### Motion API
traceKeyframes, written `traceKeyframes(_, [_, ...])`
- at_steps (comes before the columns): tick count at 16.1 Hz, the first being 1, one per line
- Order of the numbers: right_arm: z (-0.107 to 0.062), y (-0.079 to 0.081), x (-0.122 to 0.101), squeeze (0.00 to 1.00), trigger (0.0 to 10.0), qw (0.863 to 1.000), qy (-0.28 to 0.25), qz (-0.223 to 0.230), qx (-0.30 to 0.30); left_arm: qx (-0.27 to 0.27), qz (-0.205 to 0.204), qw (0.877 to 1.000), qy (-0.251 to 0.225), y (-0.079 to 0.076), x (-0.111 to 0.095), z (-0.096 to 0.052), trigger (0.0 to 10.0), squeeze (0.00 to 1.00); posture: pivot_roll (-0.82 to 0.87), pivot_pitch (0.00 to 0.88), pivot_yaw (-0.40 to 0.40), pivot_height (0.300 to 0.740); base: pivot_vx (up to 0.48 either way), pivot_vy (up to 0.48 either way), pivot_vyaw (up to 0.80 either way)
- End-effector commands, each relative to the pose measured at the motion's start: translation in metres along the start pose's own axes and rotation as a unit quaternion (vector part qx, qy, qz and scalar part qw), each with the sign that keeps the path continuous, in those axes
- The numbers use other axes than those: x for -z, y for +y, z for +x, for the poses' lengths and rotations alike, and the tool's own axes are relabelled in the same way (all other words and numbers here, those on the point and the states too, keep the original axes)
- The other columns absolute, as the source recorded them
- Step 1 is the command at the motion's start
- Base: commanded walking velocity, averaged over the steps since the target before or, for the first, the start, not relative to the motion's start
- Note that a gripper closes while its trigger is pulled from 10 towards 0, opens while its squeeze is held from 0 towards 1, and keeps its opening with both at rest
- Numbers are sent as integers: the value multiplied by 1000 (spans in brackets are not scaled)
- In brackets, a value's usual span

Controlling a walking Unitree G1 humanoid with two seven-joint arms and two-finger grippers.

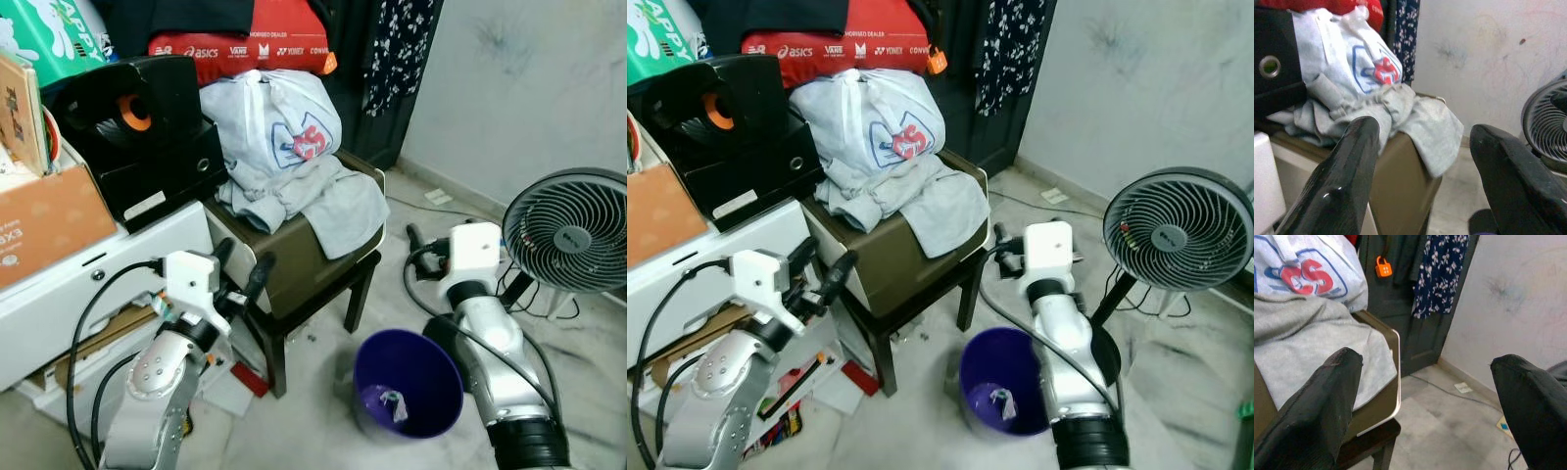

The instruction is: Clean up the room

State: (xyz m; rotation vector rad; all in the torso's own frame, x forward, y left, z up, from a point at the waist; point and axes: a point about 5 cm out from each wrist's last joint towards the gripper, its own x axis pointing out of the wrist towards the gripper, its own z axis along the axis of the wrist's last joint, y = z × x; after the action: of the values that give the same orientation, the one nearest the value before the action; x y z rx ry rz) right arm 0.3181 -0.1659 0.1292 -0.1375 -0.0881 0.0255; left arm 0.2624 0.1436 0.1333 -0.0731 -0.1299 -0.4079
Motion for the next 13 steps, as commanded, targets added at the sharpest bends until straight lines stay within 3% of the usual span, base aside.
traceKeyframes(1, [3, 10, -3, 0, 10000, 1000, -6, 7, -13, -10, 7, 1000, 0, 7, -2, -3, 10000, 0, -122, 59, -56, 740, 330, 0, 0])
traceKeyframes(9, [4, 11, -2, 0, 10000, 1000, -6, 8, -16, -2, 14, 1000, 3, 6, -1, -2, 10000, 0, -118, 47, -53, 740, 340, 0, 0])
traceKeyframes(13, [6, 11, -3, 0, 10000, 1000, -11, 9, -13, -11, 21, 1000, 5, 9, -1, 0, 10000, 0, -115, 42, -50, 740, 0, 0, 0])
